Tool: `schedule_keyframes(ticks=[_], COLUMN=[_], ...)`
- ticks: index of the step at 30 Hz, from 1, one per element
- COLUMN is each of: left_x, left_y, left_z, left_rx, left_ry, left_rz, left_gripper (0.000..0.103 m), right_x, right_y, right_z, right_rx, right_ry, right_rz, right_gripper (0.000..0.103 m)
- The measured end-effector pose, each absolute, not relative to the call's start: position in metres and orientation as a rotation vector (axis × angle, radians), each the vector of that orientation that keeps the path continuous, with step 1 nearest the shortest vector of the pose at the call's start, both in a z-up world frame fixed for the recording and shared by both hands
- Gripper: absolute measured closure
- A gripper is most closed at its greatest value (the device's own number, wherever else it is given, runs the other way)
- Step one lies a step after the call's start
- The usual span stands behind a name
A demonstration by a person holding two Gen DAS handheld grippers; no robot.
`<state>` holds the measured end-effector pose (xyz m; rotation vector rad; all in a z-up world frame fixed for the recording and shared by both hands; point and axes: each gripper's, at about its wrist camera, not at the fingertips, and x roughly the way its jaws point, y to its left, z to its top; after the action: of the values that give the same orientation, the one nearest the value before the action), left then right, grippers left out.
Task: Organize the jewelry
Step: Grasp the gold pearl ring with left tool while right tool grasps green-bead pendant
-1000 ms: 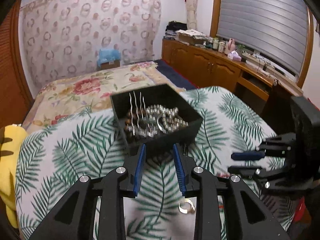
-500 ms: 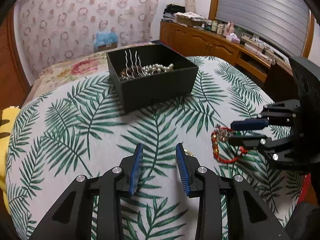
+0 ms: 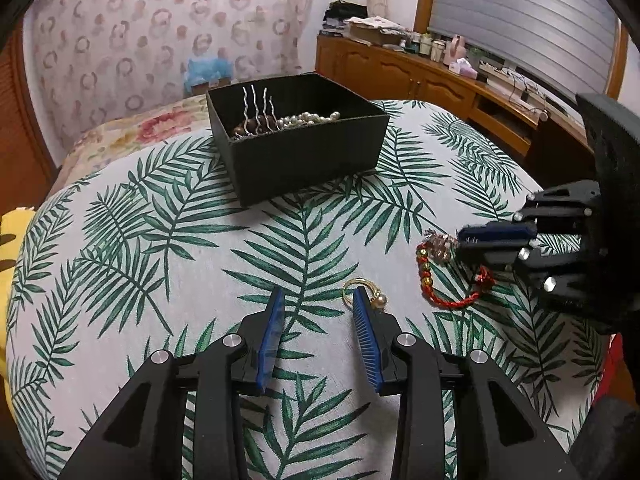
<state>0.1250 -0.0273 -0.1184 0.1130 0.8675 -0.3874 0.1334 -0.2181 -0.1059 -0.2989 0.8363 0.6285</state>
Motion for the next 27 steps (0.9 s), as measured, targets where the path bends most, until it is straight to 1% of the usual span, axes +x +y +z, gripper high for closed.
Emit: schedule_keyframes(ticks=[8,12,27], left_x=[0.122,0.122,0.125], left_y=[-0.033,-0.036,-0.047], left_z=[-0.119,-0.120,-0.124], left_rx=[0.119,0.122,0.156], left_ry=[0.871,0.873,0.877], left_rz=[-0.405,-0.408,-0.419], left_gripper=[0.069,0.064,0.064], right_x=[0.137,0.138,0.146], right_y=[-0.235,-0.238,-0.271], right_z=[-0.080,-0.074,-0.056], right_rx=[-0.225,-0.206,-0.150], right_ry=[0.772,0.755,0.684], right_rz=[0.610,0.605,0.505], right_gripper=[0.090,0.090,0.090])
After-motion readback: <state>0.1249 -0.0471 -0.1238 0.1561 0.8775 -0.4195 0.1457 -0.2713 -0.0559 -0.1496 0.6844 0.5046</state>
